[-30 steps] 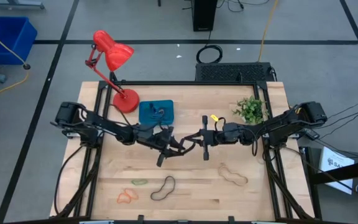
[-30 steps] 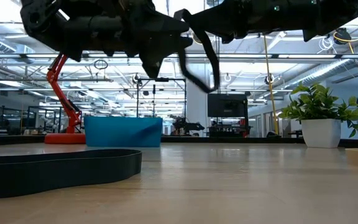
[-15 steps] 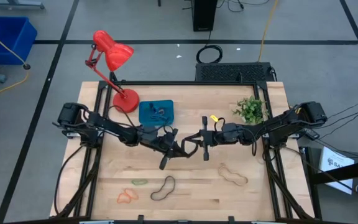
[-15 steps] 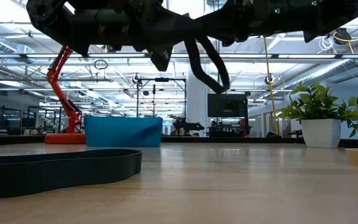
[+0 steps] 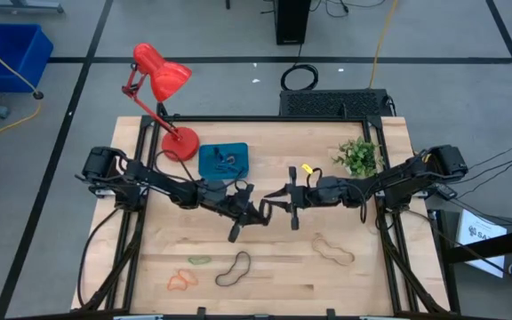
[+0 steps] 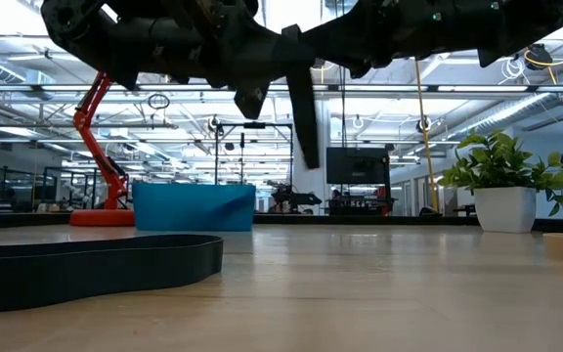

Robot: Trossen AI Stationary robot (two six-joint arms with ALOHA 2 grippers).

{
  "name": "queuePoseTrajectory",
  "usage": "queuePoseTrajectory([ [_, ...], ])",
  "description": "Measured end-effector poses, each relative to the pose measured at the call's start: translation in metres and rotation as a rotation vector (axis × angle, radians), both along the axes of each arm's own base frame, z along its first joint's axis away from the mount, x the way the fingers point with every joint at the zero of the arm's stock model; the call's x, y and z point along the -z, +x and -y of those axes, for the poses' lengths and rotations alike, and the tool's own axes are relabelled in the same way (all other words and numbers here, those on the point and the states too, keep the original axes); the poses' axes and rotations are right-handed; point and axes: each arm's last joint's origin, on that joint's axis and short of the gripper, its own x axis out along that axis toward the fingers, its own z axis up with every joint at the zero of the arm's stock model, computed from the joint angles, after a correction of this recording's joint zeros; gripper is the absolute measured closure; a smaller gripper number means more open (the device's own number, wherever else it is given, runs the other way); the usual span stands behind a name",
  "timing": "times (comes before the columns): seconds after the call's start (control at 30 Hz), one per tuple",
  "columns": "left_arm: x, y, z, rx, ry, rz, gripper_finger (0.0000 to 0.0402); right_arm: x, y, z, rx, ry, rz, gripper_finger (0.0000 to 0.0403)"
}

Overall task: Pick and place rubber bands into bin
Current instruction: Put the black rubber band into the blue bin

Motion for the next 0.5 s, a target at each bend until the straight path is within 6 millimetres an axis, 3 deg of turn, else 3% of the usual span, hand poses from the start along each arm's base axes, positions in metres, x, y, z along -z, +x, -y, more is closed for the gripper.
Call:
queuePoseTrajectory([
  [0.3,0.002,-0.007,-0.008,-0.151,0.051,-0.133,0.0393,0.011,-0.002,-0.003,0.006,0.113,-0.122,0.0226],
  [0.5,-0.012,-0.021,-0.016,-0.334,0.186,-0.197,0.0394,0.019,-0.010,-0.003,-0.009,0.219,-0.275,0.0190],
])
